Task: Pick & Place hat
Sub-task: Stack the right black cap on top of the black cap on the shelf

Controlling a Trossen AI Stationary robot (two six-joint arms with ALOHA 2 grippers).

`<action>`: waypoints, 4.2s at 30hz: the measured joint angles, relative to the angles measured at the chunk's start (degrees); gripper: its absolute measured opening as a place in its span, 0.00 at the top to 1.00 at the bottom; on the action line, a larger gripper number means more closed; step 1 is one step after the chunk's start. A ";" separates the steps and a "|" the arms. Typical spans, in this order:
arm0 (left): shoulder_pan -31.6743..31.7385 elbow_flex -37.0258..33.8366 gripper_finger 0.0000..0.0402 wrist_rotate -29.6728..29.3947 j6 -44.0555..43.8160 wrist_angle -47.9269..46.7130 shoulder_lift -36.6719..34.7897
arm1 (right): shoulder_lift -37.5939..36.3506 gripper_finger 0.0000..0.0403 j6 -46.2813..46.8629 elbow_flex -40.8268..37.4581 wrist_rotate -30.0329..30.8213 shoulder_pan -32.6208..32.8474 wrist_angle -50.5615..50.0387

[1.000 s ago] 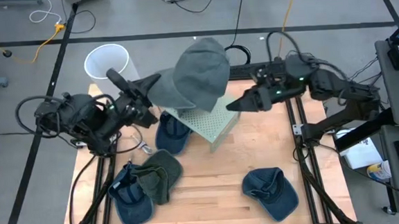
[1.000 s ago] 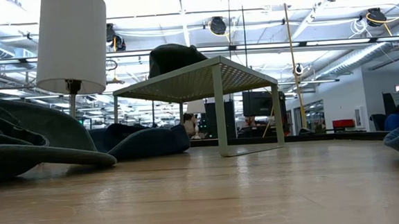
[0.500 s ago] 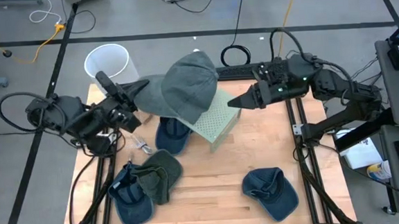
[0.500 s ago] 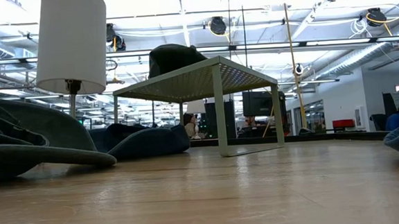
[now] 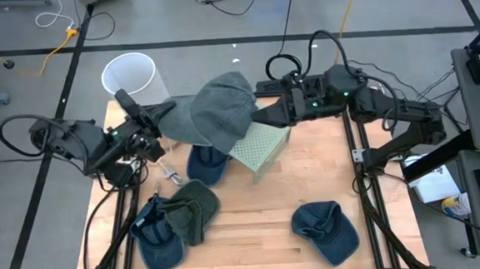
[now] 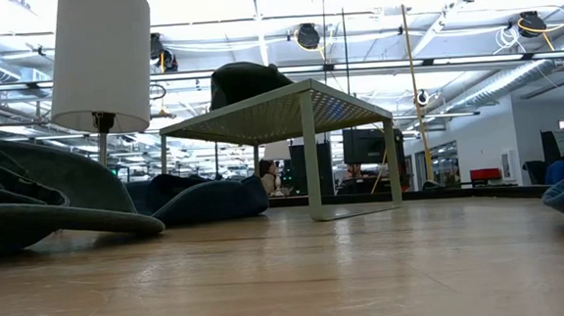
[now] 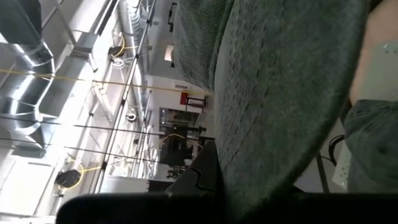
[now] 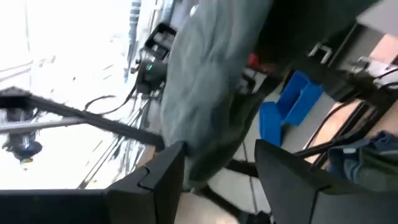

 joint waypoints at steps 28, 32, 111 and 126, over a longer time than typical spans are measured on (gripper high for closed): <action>-5.53 -0.02 0.98 -4.49 -0.60 -1.49 1.64 | 0.34 0.79 3.80 0.00 -1.38 -0.46 9.70; -5.53 -0.02 0.98 -4.49 -1.42 -1.47 1.62 | 0.52 0.96 2.02 -0.04 -1.36 -0.33 13.11; -5.44 -0.02 0.53 -8.32 -65.80 -17.89 -3.48 | 30.05 0.96 -6.94 -0.04 31.80 -10.05 36.42; -5.44 -0.02 0.49 -7.32 -65.88 -17.88 -3.48 | 24.21 0.96 -12.27 0.02 34.63 -7.38 14.76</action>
